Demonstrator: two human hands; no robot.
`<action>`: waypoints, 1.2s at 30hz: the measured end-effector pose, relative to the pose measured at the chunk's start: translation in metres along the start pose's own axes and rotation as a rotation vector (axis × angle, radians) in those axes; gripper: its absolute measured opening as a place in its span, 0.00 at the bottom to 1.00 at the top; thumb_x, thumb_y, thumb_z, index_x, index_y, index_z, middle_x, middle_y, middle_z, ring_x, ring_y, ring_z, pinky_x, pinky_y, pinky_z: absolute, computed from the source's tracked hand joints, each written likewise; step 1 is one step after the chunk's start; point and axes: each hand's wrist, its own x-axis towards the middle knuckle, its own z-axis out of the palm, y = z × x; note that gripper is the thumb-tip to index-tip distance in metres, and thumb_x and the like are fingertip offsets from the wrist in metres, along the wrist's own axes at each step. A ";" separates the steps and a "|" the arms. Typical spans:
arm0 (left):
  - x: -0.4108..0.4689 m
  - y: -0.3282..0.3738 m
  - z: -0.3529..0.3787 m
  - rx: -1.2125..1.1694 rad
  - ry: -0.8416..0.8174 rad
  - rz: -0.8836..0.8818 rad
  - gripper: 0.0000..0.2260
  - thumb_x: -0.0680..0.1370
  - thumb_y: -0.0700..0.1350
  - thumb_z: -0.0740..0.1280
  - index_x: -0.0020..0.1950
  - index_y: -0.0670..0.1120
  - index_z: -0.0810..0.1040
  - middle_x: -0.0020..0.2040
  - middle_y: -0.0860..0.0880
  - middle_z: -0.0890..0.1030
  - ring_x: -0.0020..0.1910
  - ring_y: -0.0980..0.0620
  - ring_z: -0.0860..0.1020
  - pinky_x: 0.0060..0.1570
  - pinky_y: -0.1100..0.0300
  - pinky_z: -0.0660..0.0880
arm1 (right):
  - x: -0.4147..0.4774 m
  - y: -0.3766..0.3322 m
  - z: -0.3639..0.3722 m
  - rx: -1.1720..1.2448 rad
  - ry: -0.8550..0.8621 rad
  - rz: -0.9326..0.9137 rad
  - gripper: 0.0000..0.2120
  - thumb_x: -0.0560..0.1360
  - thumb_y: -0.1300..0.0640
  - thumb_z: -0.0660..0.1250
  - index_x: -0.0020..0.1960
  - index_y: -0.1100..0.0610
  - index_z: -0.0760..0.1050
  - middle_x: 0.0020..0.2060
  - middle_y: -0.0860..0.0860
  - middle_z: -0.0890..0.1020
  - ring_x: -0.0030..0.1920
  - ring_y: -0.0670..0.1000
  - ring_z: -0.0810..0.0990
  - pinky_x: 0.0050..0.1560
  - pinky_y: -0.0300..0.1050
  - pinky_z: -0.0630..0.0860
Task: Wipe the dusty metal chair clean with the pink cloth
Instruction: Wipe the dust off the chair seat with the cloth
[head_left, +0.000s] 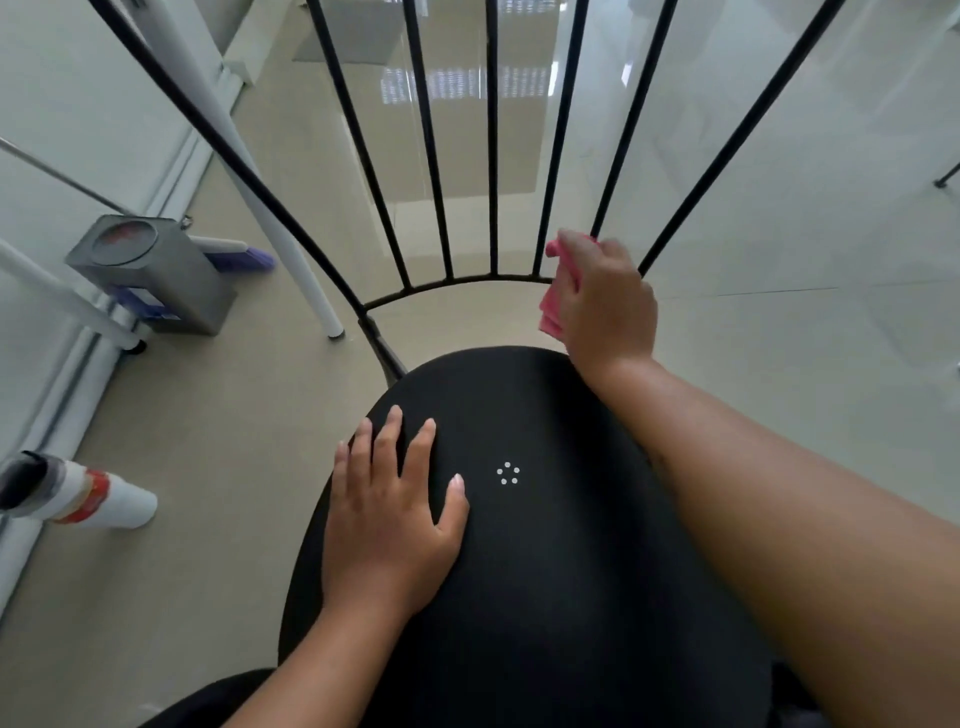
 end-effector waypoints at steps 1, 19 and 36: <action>0.000 0.000 0.000 -0.002 0.001 0.000 0.29 0.77 0.62 0.50 0.75 0.52 0.64 0.76 0.45 0.62 0.76 0.43 0.55 0.76 0.46 0.49 | 0.004 -0.008 0.009 -0.022 -0.050 0.061 0.08 0.81 0.57 0.59 0.51 0.55 0.77 0.42 0.47 0.73 0.31 0.52 0.71 0.37 0.43 0.64; 0.001 0.002 -0.003 -0.012 -0.012 -0.031 0.29 0.75 0.63 0.51 0.73 0.53 0.65 0.76 0.46 0.62 0.76 0.44 0.56 0.75 0.46 0.52 | -0.020 0.007 0.005 -0.145 -0.438 -0.041 0.20 0.79 0.59 0.58 0.69 0.46 0.71 0.46 0.49 0.77 0.44 0.55 0.77 0.43 0.47 0.72; 0.000 0.002 -0.001 -0.030 0.003 -0.035 0.29 0.75 0.62 0.53 0.73 0.51 0.67 0.75 0.44 0.63 0.76 0.43 0.56 0.74 0.44 0.53 | 0.003 0.090 -0.035 0.294 -0.679 0.188 0.13 0.80 0.59 0.62 0.58 0.49 0.82 0.41 0.38 0.79 0.31 0.36 0.78 0.24 0.29 0.70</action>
